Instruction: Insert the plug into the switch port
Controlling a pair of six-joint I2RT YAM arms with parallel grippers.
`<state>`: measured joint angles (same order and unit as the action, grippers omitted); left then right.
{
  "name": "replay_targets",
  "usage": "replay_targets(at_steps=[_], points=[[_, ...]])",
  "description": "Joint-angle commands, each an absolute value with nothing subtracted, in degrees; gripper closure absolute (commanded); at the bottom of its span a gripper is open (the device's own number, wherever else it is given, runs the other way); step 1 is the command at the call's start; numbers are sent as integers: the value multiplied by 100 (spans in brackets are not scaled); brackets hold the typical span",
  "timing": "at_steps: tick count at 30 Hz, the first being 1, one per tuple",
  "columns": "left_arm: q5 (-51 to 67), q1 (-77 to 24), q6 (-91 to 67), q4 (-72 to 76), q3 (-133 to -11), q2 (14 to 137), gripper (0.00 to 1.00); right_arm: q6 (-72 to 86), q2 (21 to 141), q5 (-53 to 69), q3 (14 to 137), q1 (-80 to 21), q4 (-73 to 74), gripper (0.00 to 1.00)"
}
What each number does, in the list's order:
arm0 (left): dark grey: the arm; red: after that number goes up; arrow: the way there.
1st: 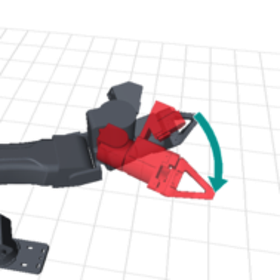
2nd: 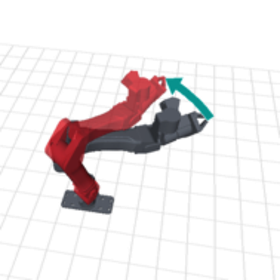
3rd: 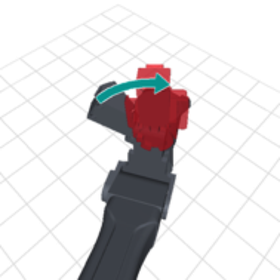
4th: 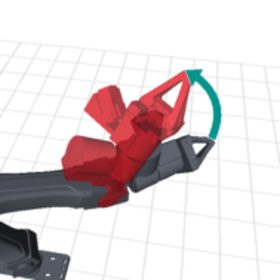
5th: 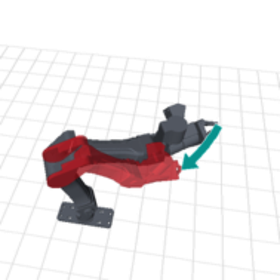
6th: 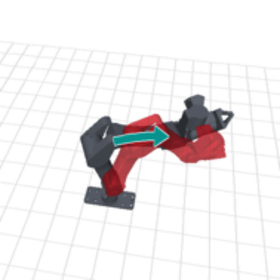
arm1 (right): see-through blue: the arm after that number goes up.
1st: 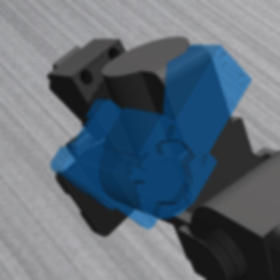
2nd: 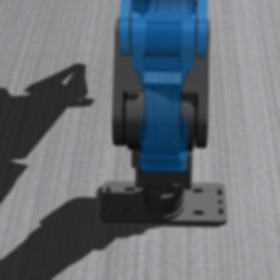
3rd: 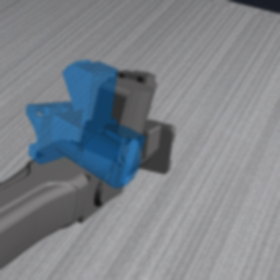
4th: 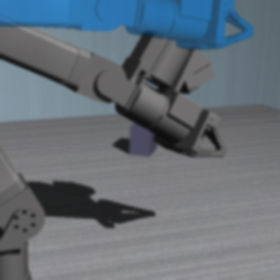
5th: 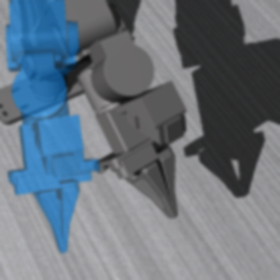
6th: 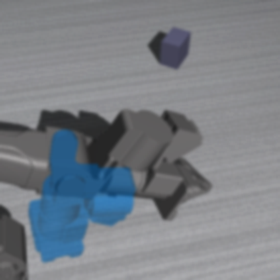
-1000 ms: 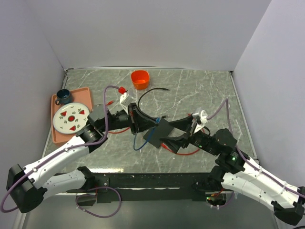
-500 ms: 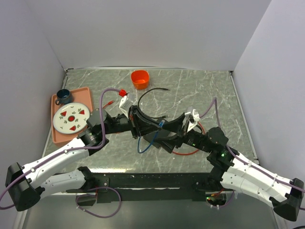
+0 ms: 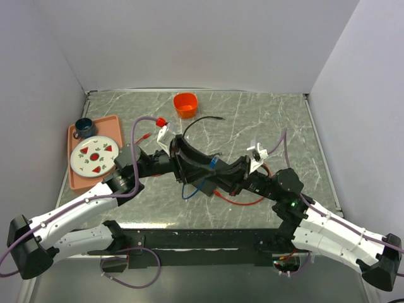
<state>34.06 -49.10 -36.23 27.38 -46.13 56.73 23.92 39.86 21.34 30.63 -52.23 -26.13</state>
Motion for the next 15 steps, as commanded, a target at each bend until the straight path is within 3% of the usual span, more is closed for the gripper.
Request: replay_targets(at_steps=[1, 3, 9, 15], points=[[2955, -4983, -3446, 2375, -4851, 5336, 16, 2006, 3701, 1161, 3286, -5194, -1770, 100], [2342, -4983, -3357, 1858, -4930, 5178, 1, 1821, 3648, 600, 3392, -5194, -1312, 100], [1417, -4983, -3199, 1215, -4974, 4606, 3, 1302, 3559, -886, 3858, -5212, 182, 100], [1257, -4983, -2778, 818, -5158, 4789, 3, 871, 3682, -1739, 4175, -5536, 773, 100]])
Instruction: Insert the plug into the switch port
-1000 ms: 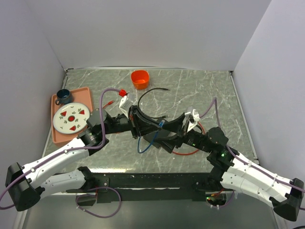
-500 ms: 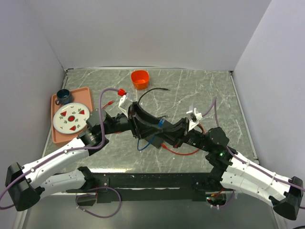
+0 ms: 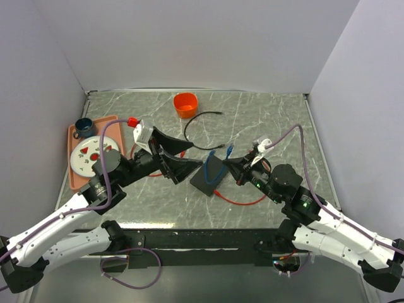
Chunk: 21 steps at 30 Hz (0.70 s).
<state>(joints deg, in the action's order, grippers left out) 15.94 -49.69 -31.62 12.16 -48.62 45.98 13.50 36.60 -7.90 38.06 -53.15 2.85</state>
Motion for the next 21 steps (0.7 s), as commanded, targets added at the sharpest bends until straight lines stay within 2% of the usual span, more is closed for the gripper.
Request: replay_targets(at_steps=[1, 4, 9, 21], points=[[1318, -4992, -2647, 783, -5185, 4947, 2, 853, 3709, -1792, 4210, -5598, 800, 100], [1301, -5010, -2418, 721, -5317, 5272, 1, 817, 3779, -1924, 4236, -5827, 835, 100], [1204, -5115, -2084, 747, -5694, 5765, 7, 870, 3867, -1925, 4210, -6046, 791, 100], [1072, -5484, -1652, 773, -6284, 6899, 27, 949, 3867, -1889, 4210, -6152, 765, 100]])
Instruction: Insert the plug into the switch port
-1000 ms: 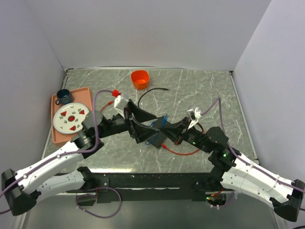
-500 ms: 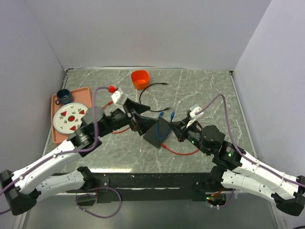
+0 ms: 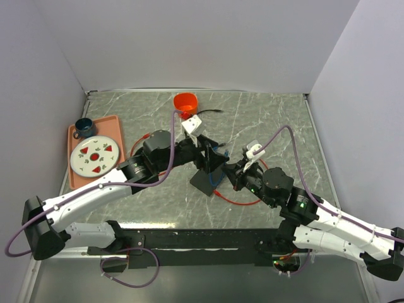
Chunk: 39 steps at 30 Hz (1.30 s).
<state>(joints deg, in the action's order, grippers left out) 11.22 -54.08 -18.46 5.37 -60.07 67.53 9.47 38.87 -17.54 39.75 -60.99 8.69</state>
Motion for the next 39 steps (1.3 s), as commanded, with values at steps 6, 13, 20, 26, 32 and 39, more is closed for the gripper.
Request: replay_targets(at_steps=[6, 13, 20, 26, 32, 39], points=[[1142, -5572, -1643, 852, -6407, 7145, 44, 976, 3832, -1872, 4157, -6161, 747, 100], [1195, -5599, -1731, 914, -6583, 7268, 66, 1055, 3858, -1899, 4113, -6161, 782, 100], [1152, -5634, -1775, 958, -6548, 7190, 73, 1116, 3885, -1916, 4052, -6161, 756, 100], [1292, -5634, -1784, 791, -6601, 7251, 99, 1125, 3788, -1934, 4008, -6152, 686, 100], [1467, -5634, -1583, 949, -6294, 6866, 99, 1055, 3341, -1627, 3772, -6152, 397, 30], [2152, -5634, -994, 941, -5635, 5934, 99, 747, 2760, -248, 3630, -6082, 18, 12]])
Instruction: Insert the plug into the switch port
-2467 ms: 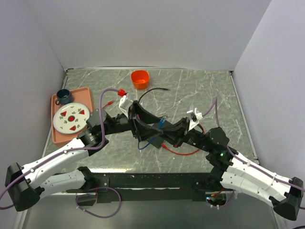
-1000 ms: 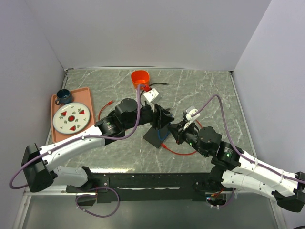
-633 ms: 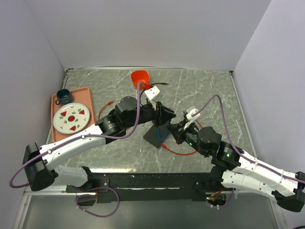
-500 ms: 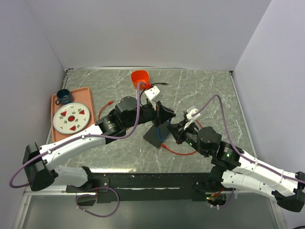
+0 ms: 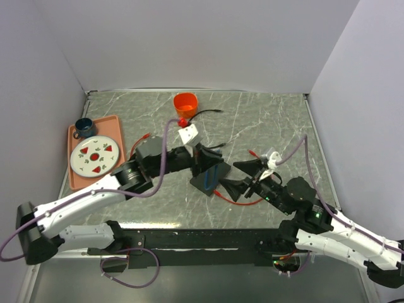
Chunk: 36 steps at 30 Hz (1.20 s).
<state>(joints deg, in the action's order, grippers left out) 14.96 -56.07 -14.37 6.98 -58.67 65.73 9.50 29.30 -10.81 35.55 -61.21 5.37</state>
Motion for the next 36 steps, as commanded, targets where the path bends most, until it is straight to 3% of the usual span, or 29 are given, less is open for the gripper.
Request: replay_targets(at_steps=[1, 13, 25, 36], points=[[2406, -5634, -932, 906, -5599, 5715, 99, 721, 2760, 67, 3691, -6065, 18, 12], [3858, -5625, -1362, 1494, -5256, 4948, 99, 1195, 3085, 2689, 4148, -6021, -974, 25], [3894, -5643, -2030, 2127, -5133, 5195, 99, 1424, 3340, 2242, 4114, -6038, -1415, 49], [3727, -5643, -2136, 2224, -5063, 5150, 99, 1433, 3497, 1951, 4034, -6029, -1503, 60]])
